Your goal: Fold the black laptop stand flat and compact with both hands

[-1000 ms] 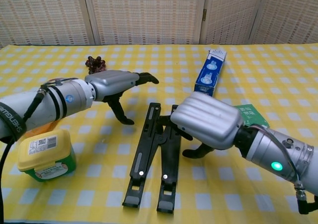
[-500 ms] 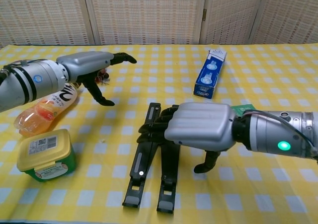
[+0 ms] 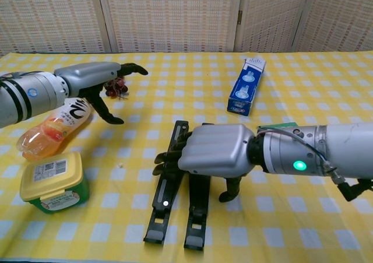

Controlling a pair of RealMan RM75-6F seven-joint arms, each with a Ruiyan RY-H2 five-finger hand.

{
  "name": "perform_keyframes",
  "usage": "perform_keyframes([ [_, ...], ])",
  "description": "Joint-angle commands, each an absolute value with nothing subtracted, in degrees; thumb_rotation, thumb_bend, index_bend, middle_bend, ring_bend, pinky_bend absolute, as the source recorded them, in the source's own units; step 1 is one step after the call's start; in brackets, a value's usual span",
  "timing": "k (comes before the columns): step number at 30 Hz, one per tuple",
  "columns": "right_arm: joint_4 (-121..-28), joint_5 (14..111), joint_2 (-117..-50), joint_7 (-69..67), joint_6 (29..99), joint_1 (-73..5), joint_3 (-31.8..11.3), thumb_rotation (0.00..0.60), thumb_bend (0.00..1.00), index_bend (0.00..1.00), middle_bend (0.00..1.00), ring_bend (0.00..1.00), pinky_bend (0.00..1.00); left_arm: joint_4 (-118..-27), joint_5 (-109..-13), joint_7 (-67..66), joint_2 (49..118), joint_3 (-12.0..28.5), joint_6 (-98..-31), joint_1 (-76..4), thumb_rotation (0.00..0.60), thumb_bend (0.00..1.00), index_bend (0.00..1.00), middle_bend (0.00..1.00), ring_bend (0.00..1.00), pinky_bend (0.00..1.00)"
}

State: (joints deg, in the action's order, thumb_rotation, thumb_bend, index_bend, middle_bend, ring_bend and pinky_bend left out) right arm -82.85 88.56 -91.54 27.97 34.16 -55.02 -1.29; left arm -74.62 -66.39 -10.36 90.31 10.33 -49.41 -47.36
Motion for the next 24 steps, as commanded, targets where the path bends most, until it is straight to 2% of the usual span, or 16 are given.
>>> perform_keyframes([
  [1,-82.4,88.0,-91.9,28.1,33.7,-55.6,-1.4,0.600,0.24,0.02,0.12,0.13,0.11,-74.3,-66.6,-9.9,90.2,10.2,-49.4,-47.2,0.600,0.22,0.00,0.00,0.00,0.00],
  [10,-81.6,86.7,-92.3,29.0,32.7,-57.4,-1.9,0.600,0.24,0.17,0.23,0.16,0.11,-74.2,-67.1,-9.2,90.1,10.0,-49.6,-46.9,0.600,0.22,0.00,0.00,0.00,0.00],
  [14,-81.2,86.9,-92.5,28.7,33.6,-57.8,-1.9,0.600,0.24,0.29,0.29,0.19,0.11,-74.3,-67.2,-9.1,89.9,10.0,-49.7,-46.8,0.600,0.22,0.00,0.00,0.00,0.00],
  [20,-79.2,89.8,-93.2,26.2,37.0,-58.2,-2.0,0.600,0.24,0.50,0.44,0.27,0.11,-74.7,-67.3,-9.0,89.4,10.2,-50.0,-46.7,0.600,0.22,0.00,0.00,0.00,0.00],
  [24,-77.2,92.0,-93.9,23.3,38.7,-59.0,-1.9,0.600,0.24,0.58,0.50,0.31,0.11,-75.0,-67.2,-8.9,88.9,10.4,-50.2,-46.5,0.600,0.22,0.00,0.00,0.00,0.00],
])
